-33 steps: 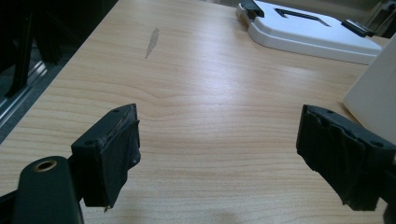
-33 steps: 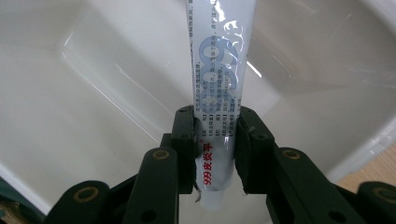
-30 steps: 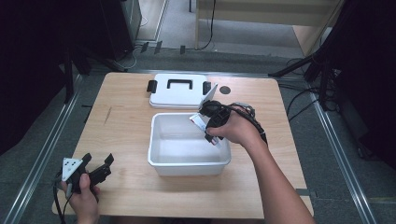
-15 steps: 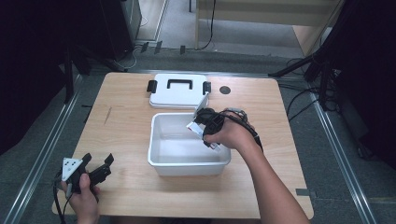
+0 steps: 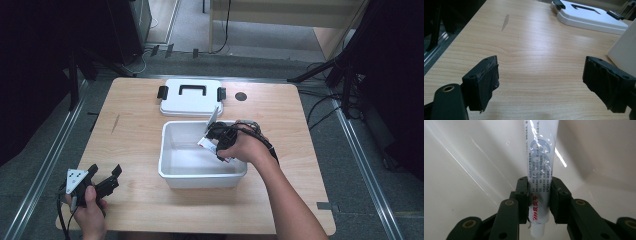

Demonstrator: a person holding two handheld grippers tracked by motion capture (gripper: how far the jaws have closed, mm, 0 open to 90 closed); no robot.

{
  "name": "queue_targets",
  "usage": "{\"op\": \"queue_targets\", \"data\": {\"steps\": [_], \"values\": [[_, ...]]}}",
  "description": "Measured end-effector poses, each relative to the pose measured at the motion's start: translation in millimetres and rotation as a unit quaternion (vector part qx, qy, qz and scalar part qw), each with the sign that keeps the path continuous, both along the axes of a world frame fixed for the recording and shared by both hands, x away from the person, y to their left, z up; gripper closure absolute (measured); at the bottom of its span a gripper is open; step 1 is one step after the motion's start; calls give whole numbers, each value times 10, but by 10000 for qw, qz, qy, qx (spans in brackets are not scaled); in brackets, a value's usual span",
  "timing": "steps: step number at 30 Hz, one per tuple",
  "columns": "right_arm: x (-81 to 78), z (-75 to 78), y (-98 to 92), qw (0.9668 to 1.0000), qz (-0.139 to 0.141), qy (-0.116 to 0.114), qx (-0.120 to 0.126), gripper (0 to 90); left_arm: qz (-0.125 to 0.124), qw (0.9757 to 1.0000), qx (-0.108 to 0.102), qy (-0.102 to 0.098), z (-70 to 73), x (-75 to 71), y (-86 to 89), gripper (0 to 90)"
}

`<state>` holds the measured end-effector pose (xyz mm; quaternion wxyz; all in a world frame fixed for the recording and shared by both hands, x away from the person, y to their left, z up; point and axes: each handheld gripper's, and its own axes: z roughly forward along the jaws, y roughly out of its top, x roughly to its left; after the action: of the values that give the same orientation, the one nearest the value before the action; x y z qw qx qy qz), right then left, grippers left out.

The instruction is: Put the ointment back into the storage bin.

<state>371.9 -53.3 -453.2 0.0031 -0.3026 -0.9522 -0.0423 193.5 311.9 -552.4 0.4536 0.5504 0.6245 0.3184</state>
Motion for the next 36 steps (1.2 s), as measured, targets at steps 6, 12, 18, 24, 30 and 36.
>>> {"op": "queue_targets", "data": {"steps": [6,12,18,24,30,36], "values": [[-10,-23,3,10000,91,7,22,715,-4,10000,7,0,0,-1,-1,141],[-18,-26,2,9999,84,-6,82,742,-5,10000,13,3,0,-1,-1,142],[-28,-18,4,9999,111,-20,120,714,-2,10000,5,-5,0,0,-2,142],[-65,69,20,9982,269,-214,500,451,-10,10000,11,2,0,-1,-1,142],[-167,267,8,9940,442,-688,723,213,-13,10000,11,-2,0,-1,-4,141],[-212,479,-155,9915,263,-750,1032,137,-12,10000,8,-2,0,-1,-3,142]]}}
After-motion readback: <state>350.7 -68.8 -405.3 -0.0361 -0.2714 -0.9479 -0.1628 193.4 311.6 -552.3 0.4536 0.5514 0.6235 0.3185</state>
